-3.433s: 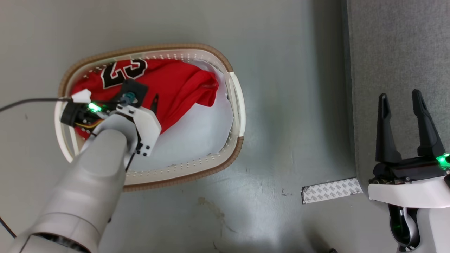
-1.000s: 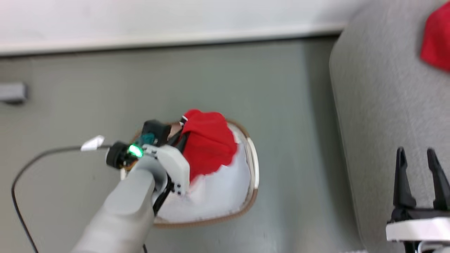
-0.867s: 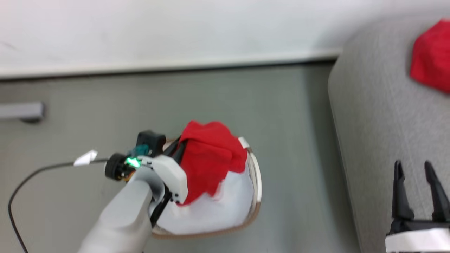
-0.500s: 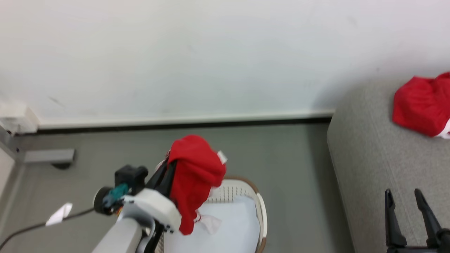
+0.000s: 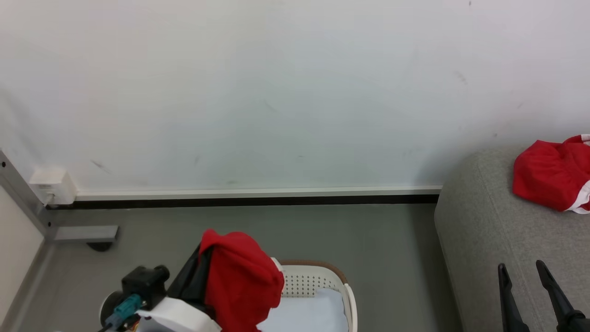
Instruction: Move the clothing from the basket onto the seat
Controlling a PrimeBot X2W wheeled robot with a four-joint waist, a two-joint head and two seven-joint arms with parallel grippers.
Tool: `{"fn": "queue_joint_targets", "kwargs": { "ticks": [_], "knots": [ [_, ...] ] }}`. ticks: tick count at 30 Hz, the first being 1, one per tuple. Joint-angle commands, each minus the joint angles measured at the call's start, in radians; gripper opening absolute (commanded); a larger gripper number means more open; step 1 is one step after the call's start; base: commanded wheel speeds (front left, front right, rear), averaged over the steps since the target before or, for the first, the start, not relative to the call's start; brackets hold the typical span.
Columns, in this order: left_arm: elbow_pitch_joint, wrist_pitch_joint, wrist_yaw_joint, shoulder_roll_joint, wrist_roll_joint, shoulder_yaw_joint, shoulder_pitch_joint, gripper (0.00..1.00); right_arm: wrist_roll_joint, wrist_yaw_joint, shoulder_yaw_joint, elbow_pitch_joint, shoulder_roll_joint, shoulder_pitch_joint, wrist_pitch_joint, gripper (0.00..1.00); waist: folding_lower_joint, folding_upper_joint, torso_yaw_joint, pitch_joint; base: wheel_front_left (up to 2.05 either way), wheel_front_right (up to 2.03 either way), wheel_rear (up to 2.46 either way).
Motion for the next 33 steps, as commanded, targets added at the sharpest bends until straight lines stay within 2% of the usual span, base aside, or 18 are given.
{"fn": "queue_joint_targets", "kwargs": {
  "ticks": [1, 11, 17, 24, 29, 33],
  "knots": [
    [-0.010, -0.002, 0.004, 0.010, 0.001, 0.004, 0.014, 0.00, -0.004, -0.003, 0.002, 0.000, -0.008, 0.011, 0.001, 1.00, 0.0002, -0.0002, 0.003, -0.003, 0.00, 0.00, 0.00],
    [-0.095, 0.014, 0.017, 0.032, 0.011, -0.005, 0.045, 0.00, 0.011, -0.003, 0.089, -0.023, -0.032, -0.008, 0.001, 1.00, 0.0002, -0.0002, 0.016, -0.007, 0.00, 0.00, 0.00],
    [-0.153, 0.048, 0.007, 0.040, 0.030, -0.036, 0.016, 0.00, 0.048, -0.003, 0.238, -0.047, -0.092, -0.078, 0.001, 1.00, 0.0002, -0.0002, 0.019, 0.004, 0.00, 0.00, 0.00],
    [-0.173, 0.089, -0.015, 0.013, 0.036, -0.083, -0.041, 0.00, 0.109, -0.003, 0.484, -0.016, -0.149, -0.212, 0.001, 1.00, 0.0002, -0.0002, 0.024, 0.011, 0.00, 0.00, 0.00],
    [-0.156, 0.104, -0.038, -0.022, 0.046, -0.130, -0.090, 0.00, 0.159, -0.003, 0.640, 0.025, -0.132, -0.304, 0.001, 1.00, 0.0002, -0.0002, 0.027, 0.011, 0.00, 0.00, 0.00],
    [-0.142, 0.111, -0.061, -0.056, 0.059, -0.176, -0.124, 0.00, 0.186, -0.003, 0.716, 0.053, -0.104, -0.347, 0.001, 1.00, 0.0002, -0.0002, 0.029, 0.011, 0.00, 0.00, 0.00]
  ]
}}
